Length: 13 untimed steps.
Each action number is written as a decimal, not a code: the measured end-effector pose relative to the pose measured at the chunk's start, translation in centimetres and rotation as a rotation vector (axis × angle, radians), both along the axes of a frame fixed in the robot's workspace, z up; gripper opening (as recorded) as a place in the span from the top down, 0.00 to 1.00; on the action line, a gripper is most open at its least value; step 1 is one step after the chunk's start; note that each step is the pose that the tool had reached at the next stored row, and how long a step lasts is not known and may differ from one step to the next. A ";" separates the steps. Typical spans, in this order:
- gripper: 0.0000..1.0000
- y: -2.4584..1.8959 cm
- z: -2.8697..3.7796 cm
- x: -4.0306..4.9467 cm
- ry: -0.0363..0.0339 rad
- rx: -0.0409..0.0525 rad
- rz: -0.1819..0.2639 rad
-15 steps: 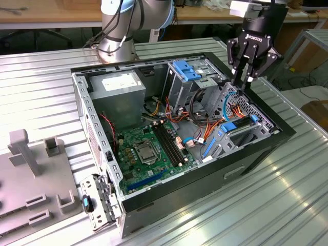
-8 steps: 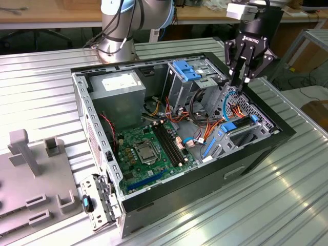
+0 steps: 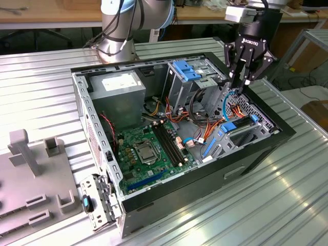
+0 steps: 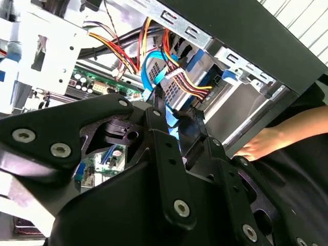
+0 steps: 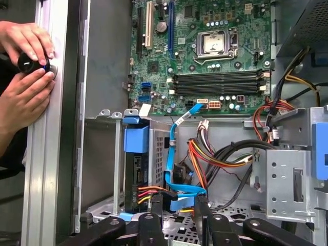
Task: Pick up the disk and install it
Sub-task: 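Insert the second disk wire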
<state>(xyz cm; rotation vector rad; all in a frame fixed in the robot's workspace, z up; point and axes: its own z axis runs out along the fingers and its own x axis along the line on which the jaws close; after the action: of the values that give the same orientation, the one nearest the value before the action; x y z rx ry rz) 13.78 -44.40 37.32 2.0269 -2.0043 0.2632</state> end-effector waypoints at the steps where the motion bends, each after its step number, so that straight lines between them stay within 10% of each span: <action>1: 0.62 0.00 -0.03 0.00 0.0000 -0.0079 0.000; 5: 0.62 0.00 -0.18 0.00 -0.0007 -0.0726 0.000; 7: 0.62 0.21 -0.39 0.00 -0.0016 -0.0822 0.000; 11: 0.62 0.60 -0.56 -0.01 -0.0046 -0.1735 0.000; 13: 0.62 0.61 -0.86 0.00 -0.0045 -0.1755 0.000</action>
<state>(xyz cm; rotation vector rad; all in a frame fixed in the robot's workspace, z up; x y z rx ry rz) 13.78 -43.79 36.46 1.9195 -1.9110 0.4282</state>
